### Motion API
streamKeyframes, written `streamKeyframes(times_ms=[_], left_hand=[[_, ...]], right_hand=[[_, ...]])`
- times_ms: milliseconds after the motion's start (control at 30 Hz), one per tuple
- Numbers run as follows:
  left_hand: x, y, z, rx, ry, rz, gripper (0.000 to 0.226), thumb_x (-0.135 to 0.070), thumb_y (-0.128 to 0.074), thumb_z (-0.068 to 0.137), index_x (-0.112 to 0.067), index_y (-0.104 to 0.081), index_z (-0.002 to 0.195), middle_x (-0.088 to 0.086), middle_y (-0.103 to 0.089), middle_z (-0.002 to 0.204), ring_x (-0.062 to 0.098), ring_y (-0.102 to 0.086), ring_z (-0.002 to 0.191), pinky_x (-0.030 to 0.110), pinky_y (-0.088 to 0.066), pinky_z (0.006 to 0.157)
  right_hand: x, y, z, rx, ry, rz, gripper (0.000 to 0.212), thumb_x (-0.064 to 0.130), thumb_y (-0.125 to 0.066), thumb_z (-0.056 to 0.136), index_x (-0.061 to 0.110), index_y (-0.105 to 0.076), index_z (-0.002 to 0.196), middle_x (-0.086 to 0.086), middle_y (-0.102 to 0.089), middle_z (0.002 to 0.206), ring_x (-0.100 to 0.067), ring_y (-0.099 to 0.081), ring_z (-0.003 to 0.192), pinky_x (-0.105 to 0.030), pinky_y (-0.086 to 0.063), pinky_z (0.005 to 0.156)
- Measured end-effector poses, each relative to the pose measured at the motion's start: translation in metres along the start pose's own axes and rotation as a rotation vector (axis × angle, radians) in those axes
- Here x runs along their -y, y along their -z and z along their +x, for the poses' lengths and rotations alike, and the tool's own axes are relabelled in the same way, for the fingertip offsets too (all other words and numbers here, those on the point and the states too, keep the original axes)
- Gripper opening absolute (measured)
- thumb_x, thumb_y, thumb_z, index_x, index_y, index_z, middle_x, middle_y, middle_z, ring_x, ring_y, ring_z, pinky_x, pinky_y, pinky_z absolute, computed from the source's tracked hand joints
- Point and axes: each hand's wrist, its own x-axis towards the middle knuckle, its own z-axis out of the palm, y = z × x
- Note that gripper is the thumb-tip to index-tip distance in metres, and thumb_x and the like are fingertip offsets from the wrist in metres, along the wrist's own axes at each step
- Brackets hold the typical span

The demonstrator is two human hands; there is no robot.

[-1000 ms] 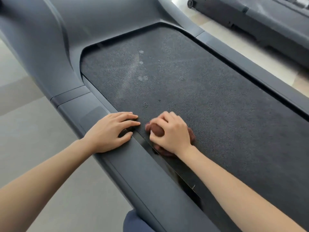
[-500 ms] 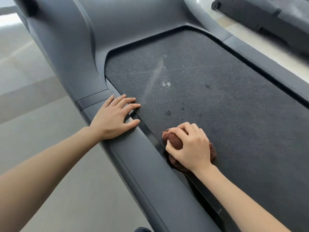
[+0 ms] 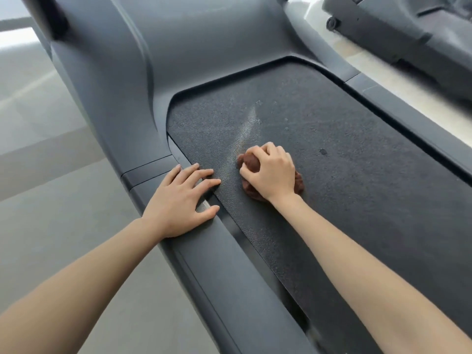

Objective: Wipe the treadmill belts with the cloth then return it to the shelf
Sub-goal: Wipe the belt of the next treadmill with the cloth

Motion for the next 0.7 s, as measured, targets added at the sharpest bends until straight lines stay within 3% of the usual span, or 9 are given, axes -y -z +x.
streamKeyframes(times_ms=[233,400,567,700], left_hand=[[0.002,0.000,0.003,0.037,-0.015,0.000,0.075,-0.072,-0.007,0.075,-0.043,-0.027,0.141,-0.017,-0.022,0.152,0.010,-0.007,0.144,0.035,0.005,0.117],[0.030,0.011,0.026,0.018,-0.043,0.033,0.074,-0.068,-0.014,0.077,-0.036,-0.038,0.140,-0.012,-0.033,0.149,0.012,-0.015,0.143,0.040,0.002,0.118],[0.047,0.008,0.032,0.010,-0.011,0.007,0.065,-0.062,-0.014,0.082,-0.041,-0.036,0.140,-0.014,-0.033,0.149,0.015,-0.017,0.143,0.040,-0.001,0.118],[0.047,0.010,0.031,0.030,-0.021,0.003,0.056,-0.057,-0.025,0.089,-0.040,-0.032,0.142,-0.014,-0.028,0.151,0.014,-0.013,0.144,0.040,0.000,0.118]], right_hand=[[-0.018,0.025,-0.119,-0.105,0.146,0.082,0.024,0.039,-0.062,0.071,0.027,-0.067,0.092,0.002,-0.057,0.087,-0.024,-0.052,0.075,-0.037,-0.042,0.067],[-0.008,0.010,-0.061,-0.083,0.104,0.069,0.024,0.042,-0.058,0.072,0.027,-0.068,0.087,0.001,-0.058,0.083,-0.025,-0.054,0.076,-0.035,-0.044,0.067],[0.006,-0.024,0.039,-0.079,0.082,0.036,0.027,0.047,-0.060,0.073,0.025,-0.067,0.088,-0.002,-0.058,0.085,-0.028,-0.054,0.080,-0.035,-0.040,0.069],[0.011,-0.041,0.091,-0.048,0.088,0.001,0.031,0.049,-0.056,0.079,0.024,-0.065,0.095,-0.004,-0.058,0.095,-0.029,-0.053,0.090,-0.036,-0.039,0.076]])
